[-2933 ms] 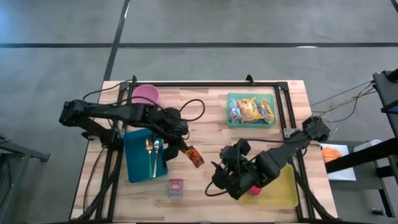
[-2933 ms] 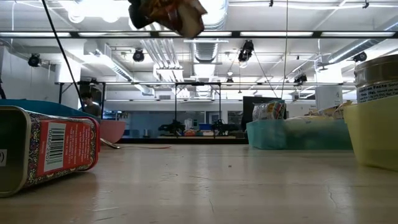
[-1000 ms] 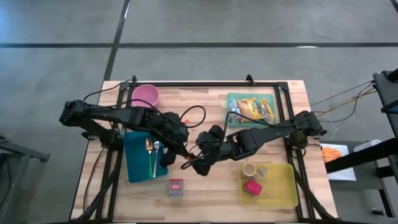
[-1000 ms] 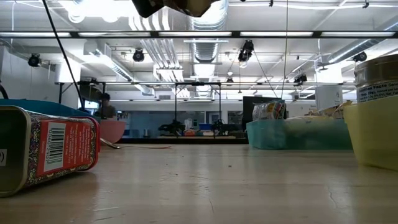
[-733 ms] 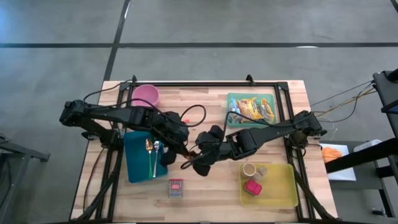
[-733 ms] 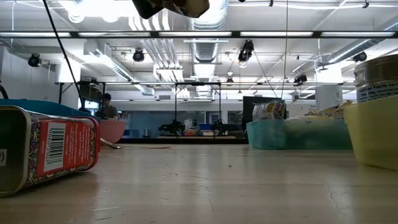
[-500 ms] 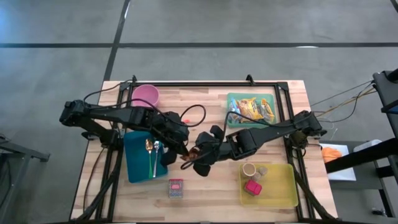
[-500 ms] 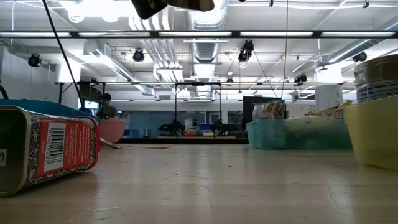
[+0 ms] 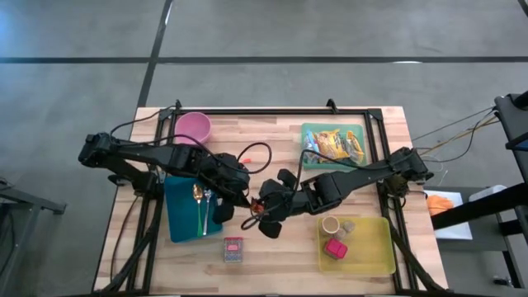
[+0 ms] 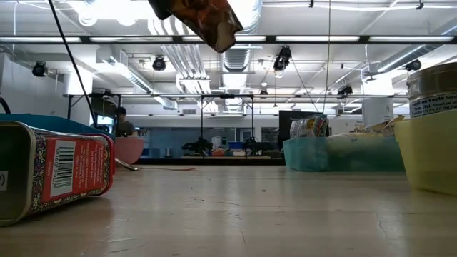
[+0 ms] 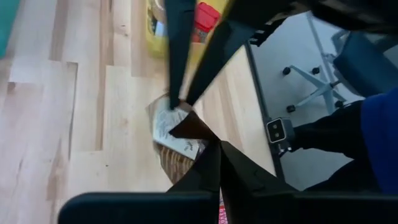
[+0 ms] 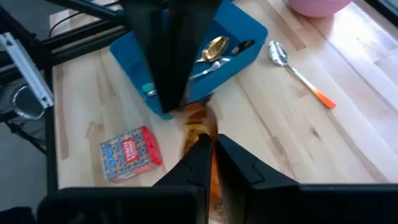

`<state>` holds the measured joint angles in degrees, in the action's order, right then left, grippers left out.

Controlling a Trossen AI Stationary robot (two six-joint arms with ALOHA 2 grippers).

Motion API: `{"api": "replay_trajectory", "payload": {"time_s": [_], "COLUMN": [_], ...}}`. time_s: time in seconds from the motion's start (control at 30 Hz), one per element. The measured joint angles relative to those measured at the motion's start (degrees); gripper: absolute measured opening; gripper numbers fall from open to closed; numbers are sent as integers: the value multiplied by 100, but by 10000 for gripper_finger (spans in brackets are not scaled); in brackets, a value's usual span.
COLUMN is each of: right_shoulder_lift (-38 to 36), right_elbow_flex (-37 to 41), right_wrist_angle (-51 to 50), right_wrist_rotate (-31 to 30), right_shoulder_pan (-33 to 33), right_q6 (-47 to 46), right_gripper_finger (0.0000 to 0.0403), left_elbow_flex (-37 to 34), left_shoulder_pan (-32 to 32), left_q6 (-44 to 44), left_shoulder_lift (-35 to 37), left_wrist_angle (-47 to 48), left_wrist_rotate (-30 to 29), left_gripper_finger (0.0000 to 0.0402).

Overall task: Pick & Place Food Item
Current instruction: Put the orange spice pack into the yellow bin

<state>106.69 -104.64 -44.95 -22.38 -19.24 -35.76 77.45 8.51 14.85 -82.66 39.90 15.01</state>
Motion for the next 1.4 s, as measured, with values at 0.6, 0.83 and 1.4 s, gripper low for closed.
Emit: {"api": "replay_trajectory", "payload": {"time_s": [0.6, 0.83, 1.4], "right_shoulder_lift": [-9, -11, -13], "right_elbow_flex": [0, 0, 286], "right_wrist_angle": [96, 31, 22], "right_wrist_rotate": [145, 430, 1098], "right_shoulder_pan": [2, 20, 10], "right_q6": [-39, -24, -69], "right_gripper_finger": [22, 10, 8], "left_elbow_flex": [0, 20, -17], "left_shoulder_pan": [136, 127, 182], "left_q6": [18, 62, 173], "left_shoulder_lift": [1, -2, -2], "left_wrist_angle": [299, 295, 926], "left_wrist_rotate": [-497, -680, 149], "left_gripper_finger": [1, 0, 32]}}
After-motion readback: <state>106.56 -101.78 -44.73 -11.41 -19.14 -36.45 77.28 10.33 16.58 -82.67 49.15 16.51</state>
